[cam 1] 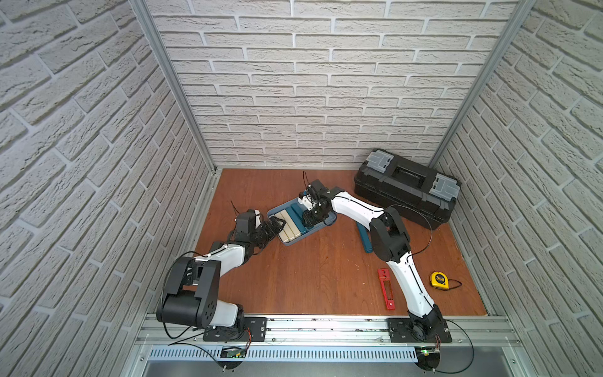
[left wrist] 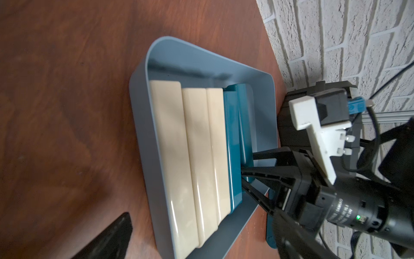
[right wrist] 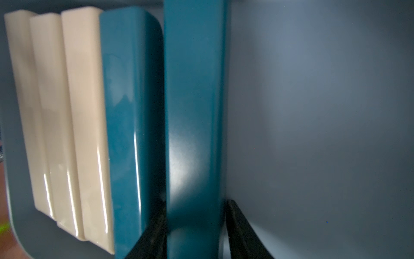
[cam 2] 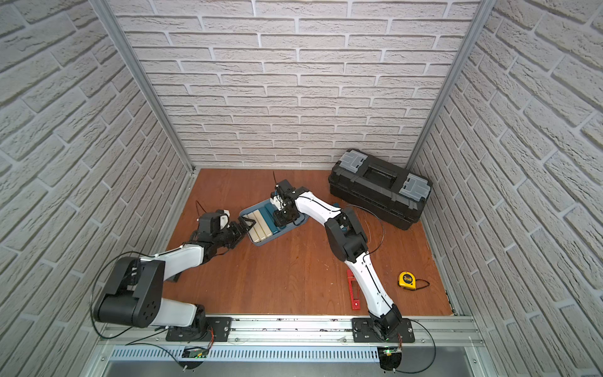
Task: Put the pruning pliers into the storage box
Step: Place the pruning pliers in the storage box.
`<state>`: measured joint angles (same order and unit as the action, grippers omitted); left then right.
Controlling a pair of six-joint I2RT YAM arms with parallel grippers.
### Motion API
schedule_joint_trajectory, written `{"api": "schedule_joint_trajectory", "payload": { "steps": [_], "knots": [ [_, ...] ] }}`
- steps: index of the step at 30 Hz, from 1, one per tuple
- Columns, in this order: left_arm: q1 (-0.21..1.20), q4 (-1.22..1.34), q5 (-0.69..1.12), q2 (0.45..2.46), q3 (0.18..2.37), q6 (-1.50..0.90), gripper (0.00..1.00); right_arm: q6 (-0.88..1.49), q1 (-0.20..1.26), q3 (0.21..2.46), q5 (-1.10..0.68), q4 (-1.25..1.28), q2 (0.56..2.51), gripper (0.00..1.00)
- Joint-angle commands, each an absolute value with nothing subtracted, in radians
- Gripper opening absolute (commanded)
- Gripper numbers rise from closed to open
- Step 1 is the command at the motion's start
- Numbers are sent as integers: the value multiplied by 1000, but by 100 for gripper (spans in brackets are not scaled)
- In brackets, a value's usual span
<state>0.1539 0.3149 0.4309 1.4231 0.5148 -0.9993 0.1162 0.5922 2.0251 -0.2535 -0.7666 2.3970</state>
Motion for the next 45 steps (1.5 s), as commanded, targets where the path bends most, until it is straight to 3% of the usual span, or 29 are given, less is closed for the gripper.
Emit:
{"api": "schedule_joint_trajectory", "payload": {
  "steps": [1,20,45],
  "knots": [
    [164,354,429,1441,528,-997,98,107,599,2018,-315,-742,2317,44],
    [181,359,421,1451,528,-999,98,132,586,1987,-440,-695,2317,52],
    [193,377,413,1455,520,-1007,98,128,577,1954,-455,-663,2296,54]
  ]
}}
